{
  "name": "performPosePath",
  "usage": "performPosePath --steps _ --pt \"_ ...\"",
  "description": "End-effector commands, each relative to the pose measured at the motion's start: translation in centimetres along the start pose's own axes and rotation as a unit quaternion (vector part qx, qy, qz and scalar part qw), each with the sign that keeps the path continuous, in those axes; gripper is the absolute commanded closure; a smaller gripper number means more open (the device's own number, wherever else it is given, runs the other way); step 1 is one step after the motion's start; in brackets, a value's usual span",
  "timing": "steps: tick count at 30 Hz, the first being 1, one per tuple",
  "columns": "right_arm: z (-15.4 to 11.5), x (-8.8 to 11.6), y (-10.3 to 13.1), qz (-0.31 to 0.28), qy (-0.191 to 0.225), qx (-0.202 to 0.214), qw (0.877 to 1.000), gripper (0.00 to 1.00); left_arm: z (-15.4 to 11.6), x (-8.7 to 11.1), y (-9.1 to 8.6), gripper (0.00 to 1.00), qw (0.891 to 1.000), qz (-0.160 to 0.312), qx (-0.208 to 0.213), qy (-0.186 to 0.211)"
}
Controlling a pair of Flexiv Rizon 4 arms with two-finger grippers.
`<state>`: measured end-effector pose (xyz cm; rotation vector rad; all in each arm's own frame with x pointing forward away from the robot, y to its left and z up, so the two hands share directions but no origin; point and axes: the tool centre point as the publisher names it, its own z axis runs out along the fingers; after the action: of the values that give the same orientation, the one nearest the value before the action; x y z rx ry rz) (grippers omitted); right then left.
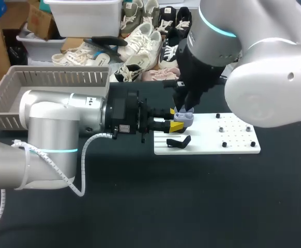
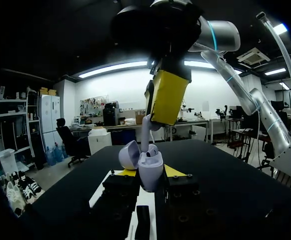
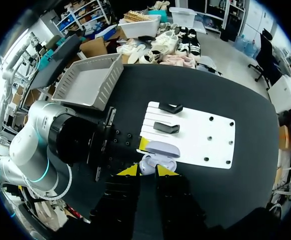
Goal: Pick up each earbud case from the left stands, insert the matching earbuds, close the lid, and place the case in the box.
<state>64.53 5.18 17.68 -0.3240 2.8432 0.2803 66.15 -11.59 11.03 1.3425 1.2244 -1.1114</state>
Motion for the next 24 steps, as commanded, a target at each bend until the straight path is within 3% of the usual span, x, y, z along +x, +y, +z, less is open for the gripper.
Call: performPosePath --steps 1,24 --pt "0.05 -0.07 0.17 -0.001 0.002 0.001 1.0 1.0 0.01 0.03 0.01 1.0 1.0 0.0 0.0 0.0" --pt "0.67 -0.1 -0.02 -0.011 -0.002 -0.01 1.0 1.0 0.01 0.03 0.01 1.0 1.0 0.0 0.0 0.0"
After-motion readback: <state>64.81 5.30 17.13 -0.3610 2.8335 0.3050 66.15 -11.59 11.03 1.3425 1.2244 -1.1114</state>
